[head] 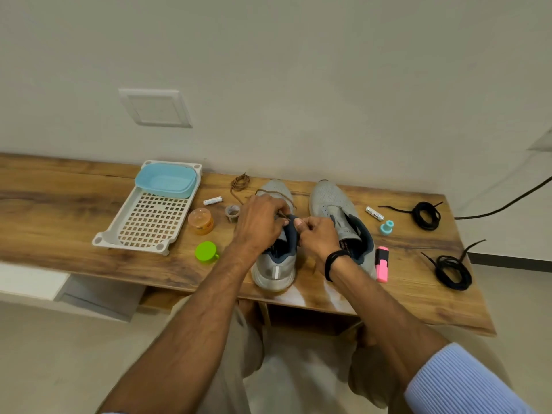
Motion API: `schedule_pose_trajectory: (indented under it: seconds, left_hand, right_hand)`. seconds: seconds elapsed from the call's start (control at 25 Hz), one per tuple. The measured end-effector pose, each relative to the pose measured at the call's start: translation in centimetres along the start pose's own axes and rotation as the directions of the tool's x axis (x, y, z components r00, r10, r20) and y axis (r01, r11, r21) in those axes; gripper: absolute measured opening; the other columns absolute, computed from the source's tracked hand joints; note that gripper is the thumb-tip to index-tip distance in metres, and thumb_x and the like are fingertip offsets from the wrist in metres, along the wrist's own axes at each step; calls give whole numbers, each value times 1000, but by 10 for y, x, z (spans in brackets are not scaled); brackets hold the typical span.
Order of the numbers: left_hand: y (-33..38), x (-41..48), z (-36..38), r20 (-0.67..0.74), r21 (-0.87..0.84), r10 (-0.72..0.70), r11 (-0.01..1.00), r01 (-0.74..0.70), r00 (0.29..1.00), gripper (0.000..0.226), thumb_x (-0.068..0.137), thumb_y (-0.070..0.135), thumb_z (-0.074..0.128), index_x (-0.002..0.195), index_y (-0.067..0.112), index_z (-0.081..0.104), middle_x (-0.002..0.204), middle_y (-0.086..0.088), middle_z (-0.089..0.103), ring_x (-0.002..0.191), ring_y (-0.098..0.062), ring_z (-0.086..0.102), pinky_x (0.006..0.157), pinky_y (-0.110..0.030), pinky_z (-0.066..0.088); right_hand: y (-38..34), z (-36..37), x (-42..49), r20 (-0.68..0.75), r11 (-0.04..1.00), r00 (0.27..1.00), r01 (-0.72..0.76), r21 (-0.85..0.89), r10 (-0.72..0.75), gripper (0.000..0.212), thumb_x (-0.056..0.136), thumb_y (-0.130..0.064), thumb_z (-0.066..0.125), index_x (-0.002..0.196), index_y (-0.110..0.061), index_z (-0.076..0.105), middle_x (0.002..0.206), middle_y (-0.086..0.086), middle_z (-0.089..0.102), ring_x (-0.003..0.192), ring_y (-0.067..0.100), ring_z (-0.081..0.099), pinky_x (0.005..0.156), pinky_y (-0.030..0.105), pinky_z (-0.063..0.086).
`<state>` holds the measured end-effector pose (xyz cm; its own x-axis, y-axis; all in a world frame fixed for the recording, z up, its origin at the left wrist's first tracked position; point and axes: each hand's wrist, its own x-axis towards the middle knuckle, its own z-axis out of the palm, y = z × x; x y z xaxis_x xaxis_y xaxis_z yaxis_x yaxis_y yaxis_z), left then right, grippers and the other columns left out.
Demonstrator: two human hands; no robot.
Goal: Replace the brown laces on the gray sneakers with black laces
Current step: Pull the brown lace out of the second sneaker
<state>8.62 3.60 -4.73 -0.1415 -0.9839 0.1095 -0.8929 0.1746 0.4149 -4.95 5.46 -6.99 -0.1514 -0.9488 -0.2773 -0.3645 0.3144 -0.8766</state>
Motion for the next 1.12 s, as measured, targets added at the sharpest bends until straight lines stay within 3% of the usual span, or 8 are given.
schedule_pose_trajectory:
  seconds: [0.36, 0.52, 0.6, 0.68, 0.76, 0.84, 0.96, 1.12]
  left_hand:
    - [-12, 0, 18, -193, 3, 194, 980, -197, 962, 17, 72, 1, 76, 77, 18, 76, 91, -3, 59, 91, -27, 52, 69, -43, 49]
    - [-13, -4, 15, -190, 44, 180, 984, -175, 965, 9, 77, 10, 75, 80, 19, 71, 98, -4, 48, 93, -23, 49, 69, -36, 43]
    - [-9, -2, 16, -177, -157, -115, 984, 87, 978, 4, 86, 17, 66, 87, 19, 69, 103, -3, 47, 95, -17, 45, 77, -32, 39]
    - [-10, 6, 12, -2, -434, -492, 785, 442, 871, 12, 89, 17, 56, 82, 20, 65, 107, -7, 62, 91, -18, 52, 78, -31, 43]
    - [-17, 6, 7, 87, -543, -570, 661, 518, 817, 8, 79, 22, 60, 82, 29, 63, 109, -9, 64, 97, -23, 59, 84, -37, 50]
    - [-17, -1, 2, 3, -532, -455, 754, 386, 891, 30, 69, 25, 65, 93, 42, 62, 115, -2, 51, 109, -19, 52, 96, -37, 45]
    - [0, -10, 2, -154, -197, -108, 978, 77, 982, 33, 74, 20, 69, 99, 41, 67, 121, 4, 40, 118, -16, 35, 99, -33, 30]
    - [9, -12, 10, -142, 179, 63, 983, -37, 988, 15, 78, 31, 75, 93, 36, 75, 127, 0, 45, 116, -22, 37, 92, -36, 26]
  right_hand:
    - [-6, 3, -3, -67, 996, 997, -37, -80, 32, 44, 94, -10, 51, 54, -17, 36, 54, -1, 34, 53, 13, 36, 48, 27, 26]
    - [-9, 6, -6, -59, 997, 997, -58, -43, 55, 32, 94, -16, 56, 67, 1, 62, 64, 6, 51, 65, 18, 50, 58, 27, 38]
    - [-11, 4, -7, -65, 996, 996, -69, -50, 66, 36, 94, -19, 57, 64, 0, 62, 62, 4, 52, 64, 19, 51, 59, 26, 39]
    - [-12, 2, -9, -93, 994, 992, -87, -64, 81, 46, 94, -18, 58, 50, -13, 47, 53, 0, 44, 55, 16, 46, 59, 24, 37]
    - [-12, 0, -8, -108, 992, 990, -103, -65, 96, 50, 94, -16, 57, 47, -17, 40, 50, -2, 40, 51, 13, 41, 62, 25, 37]
    - [-14, 0, -9, -95, 992, 992, -95, -83, 87, 49, 94, -17, 58, 48, -17, 42, 51, -2, 42, 53, 14, 44, 61, 25, 37]
    - [-17, 1, -10, -73, 993, 996, -67, -98, 60, 43, 93, -20, 59, 52, -17, 48, 55, -2, 47, 60, 16, 50, 57, 24, 37]
    - [-19, -1, -12, -69, 993, 995, -78, -83, 72, 36, 95, -20, 58, 59, -18, 57, 63, -1, 56, 69, 17, 55, 61, 24, 40]
